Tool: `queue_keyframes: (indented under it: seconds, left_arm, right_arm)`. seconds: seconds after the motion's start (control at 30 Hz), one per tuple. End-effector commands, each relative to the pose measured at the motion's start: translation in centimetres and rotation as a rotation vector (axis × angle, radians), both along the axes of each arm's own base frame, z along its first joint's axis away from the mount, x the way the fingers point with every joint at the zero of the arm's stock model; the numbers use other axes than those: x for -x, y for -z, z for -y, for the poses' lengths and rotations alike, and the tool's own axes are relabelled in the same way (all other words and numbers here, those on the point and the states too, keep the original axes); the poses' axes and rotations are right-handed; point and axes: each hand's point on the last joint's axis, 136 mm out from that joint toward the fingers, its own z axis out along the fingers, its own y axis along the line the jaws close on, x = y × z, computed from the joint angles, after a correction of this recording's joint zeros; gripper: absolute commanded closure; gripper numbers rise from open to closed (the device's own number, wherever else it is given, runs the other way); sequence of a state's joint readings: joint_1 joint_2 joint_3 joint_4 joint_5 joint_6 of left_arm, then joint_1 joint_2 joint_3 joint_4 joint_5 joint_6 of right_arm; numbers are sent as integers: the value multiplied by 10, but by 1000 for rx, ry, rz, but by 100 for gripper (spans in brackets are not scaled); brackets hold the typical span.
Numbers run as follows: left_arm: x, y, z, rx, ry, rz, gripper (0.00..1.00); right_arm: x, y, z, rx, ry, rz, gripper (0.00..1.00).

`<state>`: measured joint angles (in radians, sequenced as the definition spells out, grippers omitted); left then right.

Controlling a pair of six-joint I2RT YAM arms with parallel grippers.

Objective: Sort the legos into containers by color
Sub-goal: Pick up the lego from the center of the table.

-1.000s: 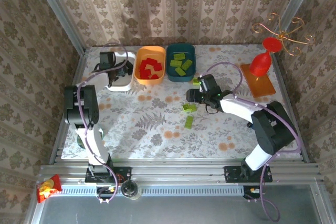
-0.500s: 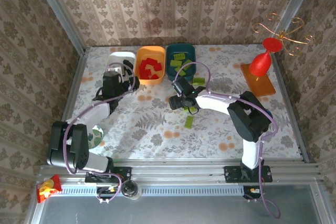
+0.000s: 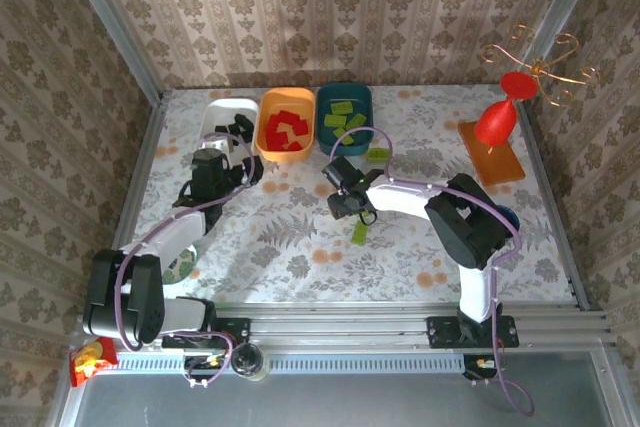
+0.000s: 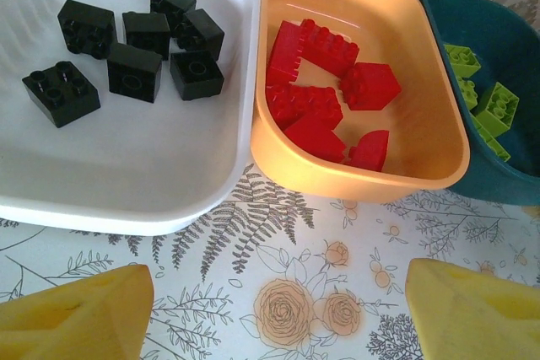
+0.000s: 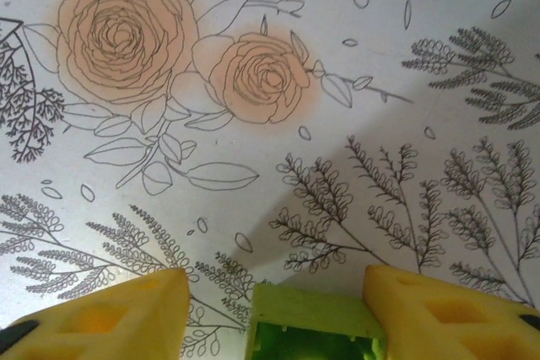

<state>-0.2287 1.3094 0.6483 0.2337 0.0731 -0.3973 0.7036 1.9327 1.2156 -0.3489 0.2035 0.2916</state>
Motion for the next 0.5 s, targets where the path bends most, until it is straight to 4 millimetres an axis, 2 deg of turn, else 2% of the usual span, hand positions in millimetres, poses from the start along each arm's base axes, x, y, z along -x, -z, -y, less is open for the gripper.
queue_keyframes:
  seconds: [0.0, 0.17, 0.3, 0.47]
  left_arm:
    - [1, 0, 5, 23, 15, 9, 20]
    - [2, -3, 6, 27, 17, 17, 20]
    - [3, -3, 7, 26, 21, 17, 20]
    - [5, -9, 11, 32, 31, 31, 20]
  right_arm:
    - [9, -5, 7, 29, 8, -5, 45]
    - [9, -3, 4, 30, 3, -13, 50]
    - [8, -7, -2, 1, -4, -9, 60]
    - [1, -29, -14, -75, -12, 35, 66]
